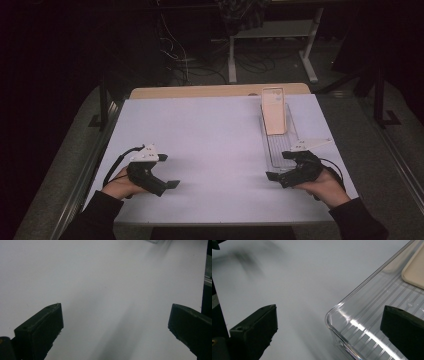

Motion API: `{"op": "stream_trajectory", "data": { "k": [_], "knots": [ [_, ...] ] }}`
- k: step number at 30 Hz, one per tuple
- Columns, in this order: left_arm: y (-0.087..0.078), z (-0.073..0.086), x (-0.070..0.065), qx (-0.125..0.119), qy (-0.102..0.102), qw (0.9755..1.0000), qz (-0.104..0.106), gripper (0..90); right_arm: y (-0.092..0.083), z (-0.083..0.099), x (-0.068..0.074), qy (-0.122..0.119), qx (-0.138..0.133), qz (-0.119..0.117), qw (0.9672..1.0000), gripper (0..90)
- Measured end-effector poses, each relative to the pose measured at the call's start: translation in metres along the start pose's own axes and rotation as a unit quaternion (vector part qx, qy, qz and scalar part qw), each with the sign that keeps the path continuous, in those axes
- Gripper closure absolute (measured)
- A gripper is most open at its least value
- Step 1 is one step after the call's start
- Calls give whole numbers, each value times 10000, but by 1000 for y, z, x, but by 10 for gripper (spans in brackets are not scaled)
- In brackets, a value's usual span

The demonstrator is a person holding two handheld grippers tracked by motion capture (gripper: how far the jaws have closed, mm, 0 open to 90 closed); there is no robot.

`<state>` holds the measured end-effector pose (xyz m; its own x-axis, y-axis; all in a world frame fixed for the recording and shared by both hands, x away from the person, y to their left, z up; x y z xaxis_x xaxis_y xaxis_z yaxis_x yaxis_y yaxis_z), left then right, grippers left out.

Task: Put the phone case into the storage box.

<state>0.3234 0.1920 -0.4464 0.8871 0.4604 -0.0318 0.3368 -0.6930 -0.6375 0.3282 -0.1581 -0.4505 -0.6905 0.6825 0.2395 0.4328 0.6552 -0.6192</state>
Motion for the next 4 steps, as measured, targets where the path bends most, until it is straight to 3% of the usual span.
{"op": "stream_trajectory", "data": {
  "k": [4],
  "knots": [
    [0, 0, 1, 3, 19, 10000, -2, 0, 0, 0, -1, -13, -11, 3, 10000, 7]
  ]
}}
Point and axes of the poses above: each handheld gripper's, and its own axes: y roughly forward along the jaws, z roughly out of its underside, x roughly to its left, the point moved 8 cm from there along y, roughly forward along the jaws, and after that the axes turned 3 degrees about y, right-handed, at the moved point
